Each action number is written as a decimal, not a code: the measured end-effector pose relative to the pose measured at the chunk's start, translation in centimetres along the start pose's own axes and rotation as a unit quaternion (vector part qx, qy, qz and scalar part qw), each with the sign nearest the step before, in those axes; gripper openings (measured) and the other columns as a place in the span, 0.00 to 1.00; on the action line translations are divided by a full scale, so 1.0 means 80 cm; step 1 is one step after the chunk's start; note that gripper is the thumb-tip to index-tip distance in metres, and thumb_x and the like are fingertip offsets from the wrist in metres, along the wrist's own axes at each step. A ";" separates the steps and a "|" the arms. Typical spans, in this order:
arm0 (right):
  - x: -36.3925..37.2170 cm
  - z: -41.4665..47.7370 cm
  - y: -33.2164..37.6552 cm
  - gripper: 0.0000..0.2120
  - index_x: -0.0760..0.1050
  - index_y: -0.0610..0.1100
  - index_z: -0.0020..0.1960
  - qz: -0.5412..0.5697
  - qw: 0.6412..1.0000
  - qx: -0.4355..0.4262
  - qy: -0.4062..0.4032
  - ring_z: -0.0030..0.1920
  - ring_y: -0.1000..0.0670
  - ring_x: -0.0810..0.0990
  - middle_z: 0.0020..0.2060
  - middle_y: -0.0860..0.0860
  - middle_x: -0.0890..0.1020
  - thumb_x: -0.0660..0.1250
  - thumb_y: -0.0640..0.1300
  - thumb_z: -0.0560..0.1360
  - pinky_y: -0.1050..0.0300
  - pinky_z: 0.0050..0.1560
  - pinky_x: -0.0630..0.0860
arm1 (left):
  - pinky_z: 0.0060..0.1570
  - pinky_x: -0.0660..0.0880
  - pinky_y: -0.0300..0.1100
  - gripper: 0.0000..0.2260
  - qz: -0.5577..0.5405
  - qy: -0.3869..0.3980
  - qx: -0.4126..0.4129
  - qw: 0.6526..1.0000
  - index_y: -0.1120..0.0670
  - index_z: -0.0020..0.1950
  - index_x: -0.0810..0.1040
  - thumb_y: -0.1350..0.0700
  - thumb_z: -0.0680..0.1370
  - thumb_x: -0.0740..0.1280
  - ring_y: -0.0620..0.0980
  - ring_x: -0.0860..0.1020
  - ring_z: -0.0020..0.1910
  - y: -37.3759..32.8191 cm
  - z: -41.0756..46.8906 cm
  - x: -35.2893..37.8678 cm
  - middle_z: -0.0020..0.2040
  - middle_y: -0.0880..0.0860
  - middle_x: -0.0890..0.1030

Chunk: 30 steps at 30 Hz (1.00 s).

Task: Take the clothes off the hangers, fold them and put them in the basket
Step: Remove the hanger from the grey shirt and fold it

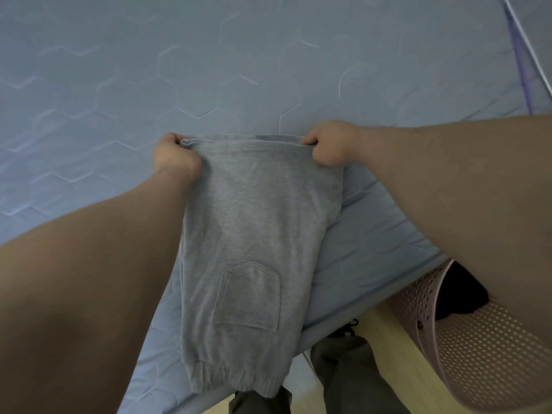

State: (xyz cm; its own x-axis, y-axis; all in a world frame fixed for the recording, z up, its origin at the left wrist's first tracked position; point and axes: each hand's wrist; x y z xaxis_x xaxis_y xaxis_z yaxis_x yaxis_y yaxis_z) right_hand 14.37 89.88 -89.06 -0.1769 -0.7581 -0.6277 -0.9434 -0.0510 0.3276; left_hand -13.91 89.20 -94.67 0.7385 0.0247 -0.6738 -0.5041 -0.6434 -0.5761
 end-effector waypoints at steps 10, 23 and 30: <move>-0.025 -0.001 -0.047 0.38 0.76 0.40 0.63 -0.153 0.977 0.136 -0.054 0.63 0.39 0.76 0.62 0.40 0.78 0.54 0.72 0.76 0.48 0.56 0.72 | 0.57 0.74 0.44 0.11 0.011 -0.072 -0.013 0.997 0.49 0.42 0.71 0.65 0.73 0.58 0.55 0.78 0.53 0.001 0.001 -0.012 0.52 0.57 0.80; 0.019 0.007 -0.062 0.22 0.72 0.35 0.65 0.097 0.972 0.167 -0.135 0.65 0.37 0.74 0.63 0.36 0.76 0.60 0.53 0.82 0.52 0.61 0.70 | 0.55 0.70 0.44 0.09 0.022 -0.105 -0.014 0.994 0.50 0.50 0.66 0.62 0.74 0.56 0.51 0.71 0.46 -0.010 0.004 -0.004 0.41 0.48 0.71; 0.045 0.018 -0.043 0.25 0.71 0.40 0.68 0.407 0.857 0.242 -0.205 0.60 0.47 0.77 0.61 0.45 0.77 0.72 0.42 0.74 0.52 0.64 0.75 | 0.62 0.72 0.41 0.14 0.080 -0.028 0.008 0.996 0.52 0.59 0.73 0.59 0.74 0.63 0.54 0.76 0.60 -0.005 -0.002 -0.010 0.59 0.54 0.78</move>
State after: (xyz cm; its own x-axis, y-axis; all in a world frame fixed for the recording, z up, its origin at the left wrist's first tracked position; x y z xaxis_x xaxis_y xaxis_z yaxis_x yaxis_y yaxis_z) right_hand 16.60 88.22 -93.46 -0.8220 -0.1174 -0.5572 -0.4482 0.7370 0.5059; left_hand -14.22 89.31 -93.83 0.6219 -0.0349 -0.7823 -0.6214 -0.6300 -0.4659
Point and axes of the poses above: each hand's wrist, its own z-axis towards the middle knuckle, its own x-axis out of the palm, y = z × x
